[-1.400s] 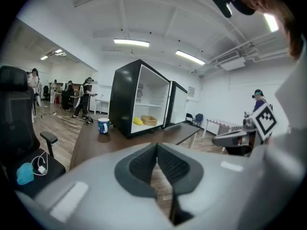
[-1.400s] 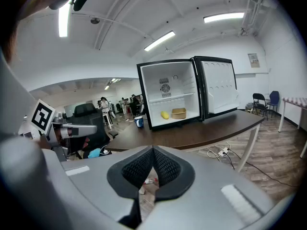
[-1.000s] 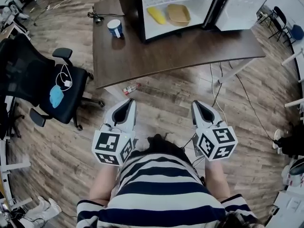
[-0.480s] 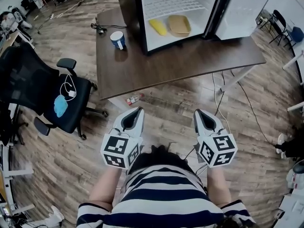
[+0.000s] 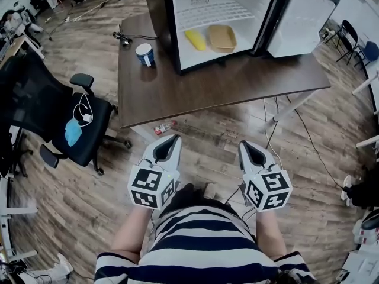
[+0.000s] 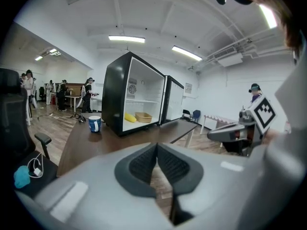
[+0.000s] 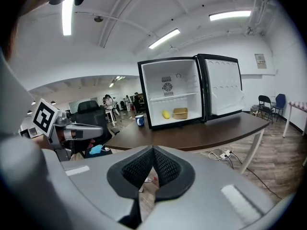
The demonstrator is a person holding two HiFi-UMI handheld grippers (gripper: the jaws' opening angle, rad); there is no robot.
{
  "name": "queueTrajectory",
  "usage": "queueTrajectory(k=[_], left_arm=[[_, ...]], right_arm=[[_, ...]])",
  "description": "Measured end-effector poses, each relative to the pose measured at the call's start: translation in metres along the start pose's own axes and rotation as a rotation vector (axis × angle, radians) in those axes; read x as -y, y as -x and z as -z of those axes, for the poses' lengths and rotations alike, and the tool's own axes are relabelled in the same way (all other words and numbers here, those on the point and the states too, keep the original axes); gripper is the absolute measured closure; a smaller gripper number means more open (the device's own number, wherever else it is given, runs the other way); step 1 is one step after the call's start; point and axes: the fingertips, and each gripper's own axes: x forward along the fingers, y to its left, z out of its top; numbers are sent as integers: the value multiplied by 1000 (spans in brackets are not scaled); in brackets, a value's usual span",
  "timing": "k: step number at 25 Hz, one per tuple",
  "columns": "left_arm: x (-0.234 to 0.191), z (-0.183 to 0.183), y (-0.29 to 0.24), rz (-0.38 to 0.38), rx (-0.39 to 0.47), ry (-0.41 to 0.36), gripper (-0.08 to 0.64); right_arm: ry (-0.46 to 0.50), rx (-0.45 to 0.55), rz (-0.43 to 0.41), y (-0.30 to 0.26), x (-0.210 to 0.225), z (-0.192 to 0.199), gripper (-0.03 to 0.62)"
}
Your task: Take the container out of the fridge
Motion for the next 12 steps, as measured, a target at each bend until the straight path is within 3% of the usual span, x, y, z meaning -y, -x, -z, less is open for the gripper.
queueTrajectory(k=[12], left_arm=[[23, -9, -42, -21, -8, -40, 560]], right_arm=[[-2, -3, -63, -14, 40, -3, 594]])
